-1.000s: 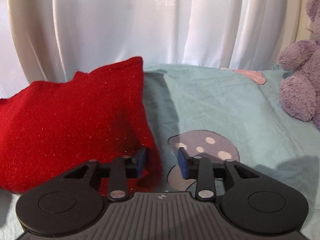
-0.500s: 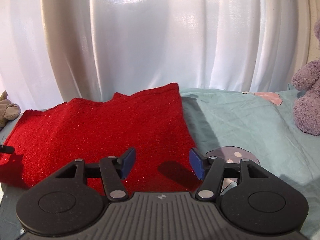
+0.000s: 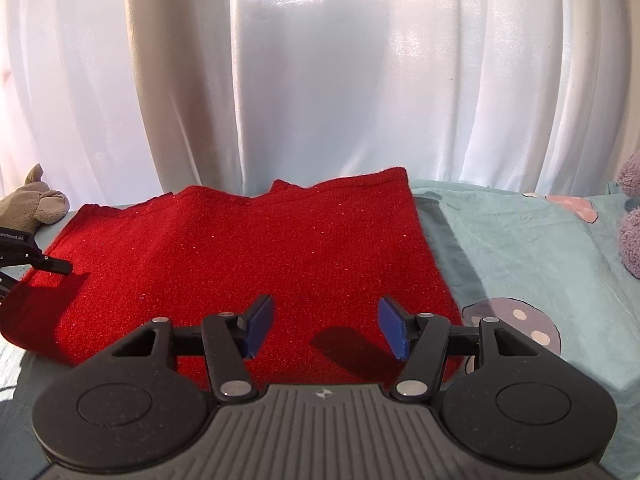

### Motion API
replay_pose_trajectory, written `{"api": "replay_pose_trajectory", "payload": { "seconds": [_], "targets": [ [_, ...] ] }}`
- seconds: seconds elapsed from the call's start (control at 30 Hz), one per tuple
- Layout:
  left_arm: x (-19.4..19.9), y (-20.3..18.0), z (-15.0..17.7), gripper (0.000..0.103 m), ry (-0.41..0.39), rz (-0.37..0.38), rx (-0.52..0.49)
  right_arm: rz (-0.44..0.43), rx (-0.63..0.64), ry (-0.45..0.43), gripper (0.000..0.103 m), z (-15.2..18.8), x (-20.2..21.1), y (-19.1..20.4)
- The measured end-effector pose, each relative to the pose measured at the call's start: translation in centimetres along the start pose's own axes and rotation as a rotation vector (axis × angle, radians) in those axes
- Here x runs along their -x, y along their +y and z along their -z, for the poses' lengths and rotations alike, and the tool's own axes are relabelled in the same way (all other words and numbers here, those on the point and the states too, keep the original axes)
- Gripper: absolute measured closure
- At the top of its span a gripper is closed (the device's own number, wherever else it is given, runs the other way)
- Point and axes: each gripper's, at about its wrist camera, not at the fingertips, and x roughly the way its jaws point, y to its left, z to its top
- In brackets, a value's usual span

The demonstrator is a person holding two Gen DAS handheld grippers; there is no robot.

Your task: Fold small clothes

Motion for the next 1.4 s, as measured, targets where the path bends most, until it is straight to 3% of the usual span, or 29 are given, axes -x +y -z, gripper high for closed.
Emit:
{"api": "replay_pose_trajectory", "payload": {
  "seconds": [0.07, 0.23, 0.4, 0.6, 0.73, 0.87, 0.97, 1.0, 1.1, 1.23, 1.4],
  "targets": [
    [-0.2, -0.2, -0.1, 0.047, -0.005, 0.003, -0.030, -0.018, 0.007, 0.000, 0.060, 0.1, -0.3, 0.5],
    [-1.0, -0.6, -0.6, 0.052, 0.005, 0.017, -0.059, -0.043, 0.017, 0.013, 0.065, 0.3, -1.1, 1.8],
    [-0.6, -0.3, -0.7, 0.069, 0.000, 0.051, -0.061, -0.067, 0.076, 0.001, 0.069, 0.2, -1.6, 3.7],
    [1.3, 0.1, -0.5, 0.070, -0.048, 0.147, -0.041, -0.085, 0.140, -0.016, 0.077, 0.1, -2.1, 5.6],
    [0.5, 0.3, -0.3, 0.065, -0.019, 0.089, -0.076, -0.093, 0.173, -0.014, 0.083, -0.3, -2.8, 6.4],
    [-0.1, -0.3, -0.1, 0.047, 0.001, 0.066, -0.120, -0.098, 0.220, -0.027, 0.085, -0.8, -3.5, 7.8],
    [-0.8, -0.4, 0.0, 0.050, 0.021, 0.079, -0.118, -0.097, 0.239, -0.037, 0.089, -1.0, -3.9, 8.7],
    [-0.8, -0.6, 0.0, 0.058, 0.028, 0.066, -0.126, -0.096, 0.245, -0.042, 0.090, -1.0, -4.1, 9.0],
    [-0.3, -1.0, -0.2, 0.067, 0.023, 0.060, -0.118, -0.097, 0.250, -0.046, 0.092, -1.1, -4.6, 9.7],
    [1.0, -2.1, -0.7, 0.069, 0.019, 0.071, -0.062, -0.086, 0.231, -0.034, 0.096, -1.2, -5.5, 10.3],
    [2.6, -5.2, -1.2, 0.070, -0.004, 0.063, -0.045, -0.087, 0.218, -0.123, 0.096, -0.4, -5.1, 10.6]
  ]
}}
